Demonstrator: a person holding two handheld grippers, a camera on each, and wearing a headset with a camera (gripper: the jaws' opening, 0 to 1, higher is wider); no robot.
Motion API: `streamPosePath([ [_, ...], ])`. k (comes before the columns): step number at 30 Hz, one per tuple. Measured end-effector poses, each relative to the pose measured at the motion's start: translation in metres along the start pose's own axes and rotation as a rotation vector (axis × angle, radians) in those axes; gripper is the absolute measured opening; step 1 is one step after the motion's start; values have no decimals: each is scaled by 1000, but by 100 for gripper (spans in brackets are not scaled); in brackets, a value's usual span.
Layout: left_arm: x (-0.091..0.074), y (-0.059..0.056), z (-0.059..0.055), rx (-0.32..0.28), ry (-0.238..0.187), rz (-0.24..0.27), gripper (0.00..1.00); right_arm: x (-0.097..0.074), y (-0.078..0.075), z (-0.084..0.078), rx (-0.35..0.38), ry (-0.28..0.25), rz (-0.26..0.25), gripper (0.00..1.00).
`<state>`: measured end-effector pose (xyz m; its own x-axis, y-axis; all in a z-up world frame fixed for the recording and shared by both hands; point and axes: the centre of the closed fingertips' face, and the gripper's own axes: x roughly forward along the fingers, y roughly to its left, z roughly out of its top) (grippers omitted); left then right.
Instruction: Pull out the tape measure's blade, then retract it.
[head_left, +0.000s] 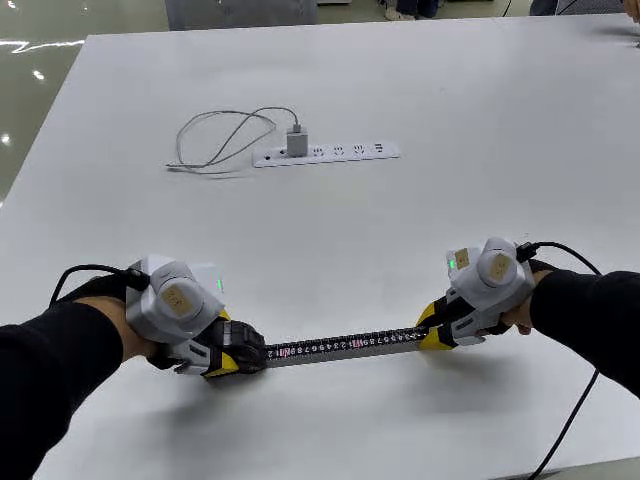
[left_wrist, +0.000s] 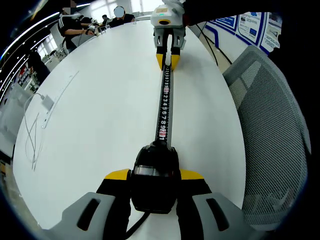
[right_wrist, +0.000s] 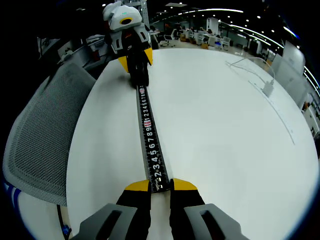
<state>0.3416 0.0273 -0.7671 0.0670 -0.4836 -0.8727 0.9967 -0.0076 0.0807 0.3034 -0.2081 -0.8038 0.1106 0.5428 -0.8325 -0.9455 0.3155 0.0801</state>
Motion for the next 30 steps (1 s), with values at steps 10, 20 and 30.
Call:
streamPosePath([
  [10,0,0,0,0,-1,1,30,-2,0,-3,8,-1,-1,10],
  [20,0,0,0,1,-2,1,30,-5,-1,-7,12,0,-8,10],
  [30,0,0,0,2,-4,1,30,-6,-1,-9,15,2,-10,10],
])
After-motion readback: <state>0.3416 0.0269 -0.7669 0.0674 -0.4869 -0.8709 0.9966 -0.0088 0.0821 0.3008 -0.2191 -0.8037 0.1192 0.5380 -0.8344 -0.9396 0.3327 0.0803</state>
